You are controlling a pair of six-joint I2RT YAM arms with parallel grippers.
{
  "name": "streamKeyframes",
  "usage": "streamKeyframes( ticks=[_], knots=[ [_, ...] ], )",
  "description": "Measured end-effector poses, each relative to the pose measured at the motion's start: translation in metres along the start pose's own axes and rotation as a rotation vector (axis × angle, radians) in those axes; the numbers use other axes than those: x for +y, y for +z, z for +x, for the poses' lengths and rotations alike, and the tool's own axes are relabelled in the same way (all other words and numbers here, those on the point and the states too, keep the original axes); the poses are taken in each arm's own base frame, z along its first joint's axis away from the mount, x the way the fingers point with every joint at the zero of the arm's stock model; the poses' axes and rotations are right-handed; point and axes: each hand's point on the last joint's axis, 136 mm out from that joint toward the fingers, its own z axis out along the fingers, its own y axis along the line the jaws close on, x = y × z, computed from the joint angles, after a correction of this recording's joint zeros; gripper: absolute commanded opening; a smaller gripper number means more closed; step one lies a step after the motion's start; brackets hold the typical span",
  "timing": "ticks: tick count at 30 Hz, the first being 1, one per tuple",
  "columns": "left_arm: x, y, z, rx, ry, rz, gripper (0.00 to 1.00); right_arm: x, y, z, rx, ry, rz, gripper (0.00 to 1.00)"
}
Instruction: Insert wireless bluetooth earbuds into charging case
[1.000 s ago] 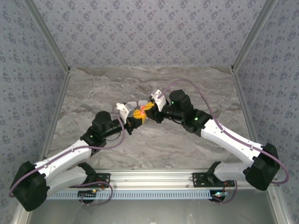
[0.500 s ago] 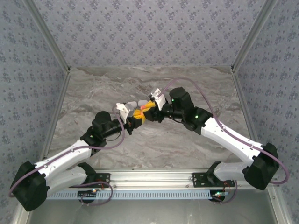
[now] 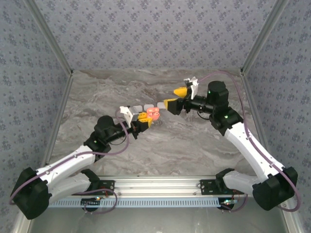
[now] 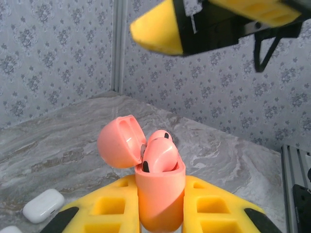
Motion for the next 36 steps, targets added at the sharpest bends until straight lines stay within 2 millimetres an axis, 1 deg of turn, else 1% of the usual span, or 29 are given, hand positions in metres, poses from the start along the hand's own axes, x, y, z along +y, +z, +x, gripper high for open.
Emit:
streamKeyframes(
  ticks=[2,8,11,18,26,32,36],
  knots=[
    [-0.002,0.002,-0.003,-0.008,0.004,0.012,0.00,0.000,0.003,0.007,0.023,0.058,-0.036,1.00],
    [-0.005,0.011,-0.012,-0.019,0.004,0.051,0.00,0.019,0.019,0.029,0.106,0.147,-0.155,1.00],
    [-0.007,0.014,-0.014,-0.024,0.001,0.066,0.00,0.027,0.023,0.036,0.132,0.159,-0.190,1.00],
    [-0.007,0.014,-0.016,-0.033,0.002,0.070,0.00,0.038,0.028,0.046,0.173,0.174,-0.248,1.00],
    [-0.007,0.015,-0.016,-0.029,0.000,0.067,0.00,0.053,0.025,0.049,0.198,0.147,-0.298,0.96],
    [-0.009,0.015,-0.021,-0.037,0.005,0.077,0.00,0.064,0.010,0.039,0.157,0.078,-0.293,0.97],
    [-0.014,0.016,-0.023,-0.041,0.008,0.093,0.00,0.067,0.003,0.040,0.143,0.048,-0.279,0.98]
  ],
)
